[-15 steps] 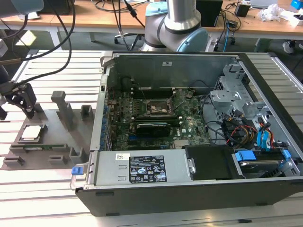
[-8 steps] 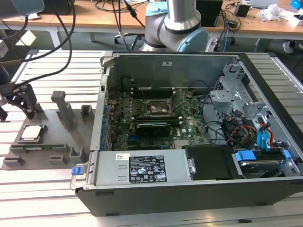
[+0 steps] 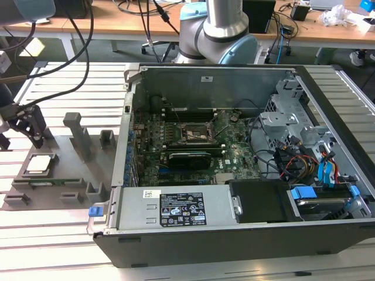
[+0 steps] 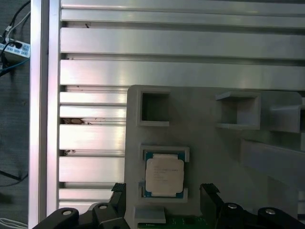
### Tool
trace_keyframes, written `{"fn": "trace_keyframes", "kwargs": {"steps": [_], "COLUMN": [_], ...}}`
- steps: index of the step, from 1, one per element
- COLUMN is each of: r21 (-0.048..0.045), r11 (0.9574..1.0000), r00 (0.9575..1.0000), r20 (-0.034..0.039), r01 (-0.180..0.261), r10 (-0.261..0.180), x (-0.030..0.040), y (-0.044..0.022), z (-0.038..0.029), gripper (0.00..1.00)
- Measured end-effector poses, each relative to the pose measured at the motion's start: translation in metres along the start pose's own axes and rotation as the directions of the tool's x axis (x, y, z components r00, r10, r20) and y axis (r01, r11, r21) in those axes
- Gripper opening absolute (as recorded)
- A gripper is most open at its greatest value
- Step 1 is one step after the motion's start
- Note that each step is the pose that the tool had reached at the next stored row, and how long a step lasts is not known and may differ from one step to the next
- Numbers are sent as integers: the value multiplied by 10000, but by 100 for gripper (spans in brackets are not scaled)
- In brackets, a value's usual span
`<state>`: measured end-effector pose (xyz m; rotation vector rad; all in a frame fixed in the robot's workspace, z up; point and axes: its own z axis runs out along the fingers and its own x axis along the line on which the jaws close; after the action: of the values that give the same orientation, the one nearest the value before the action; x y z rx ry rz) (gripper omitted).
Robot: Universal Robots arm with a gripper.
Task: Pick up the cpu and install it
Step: 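Pick up the cpu and move it towards the insertion slot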
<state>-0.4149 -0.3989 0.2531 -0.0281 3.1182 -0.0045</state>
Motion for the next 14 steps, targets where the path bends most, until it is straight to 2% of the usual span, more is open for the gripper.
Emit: {"fn": "trace_keyframes", "kwargs": {"steps": [14], "r21": [0], "r11": [10000], "r00": [10000], "r20": [0], "r01": [0], "r10": [0], "x": [1], "y": [0], "z": [42], "gripper": [72]}}
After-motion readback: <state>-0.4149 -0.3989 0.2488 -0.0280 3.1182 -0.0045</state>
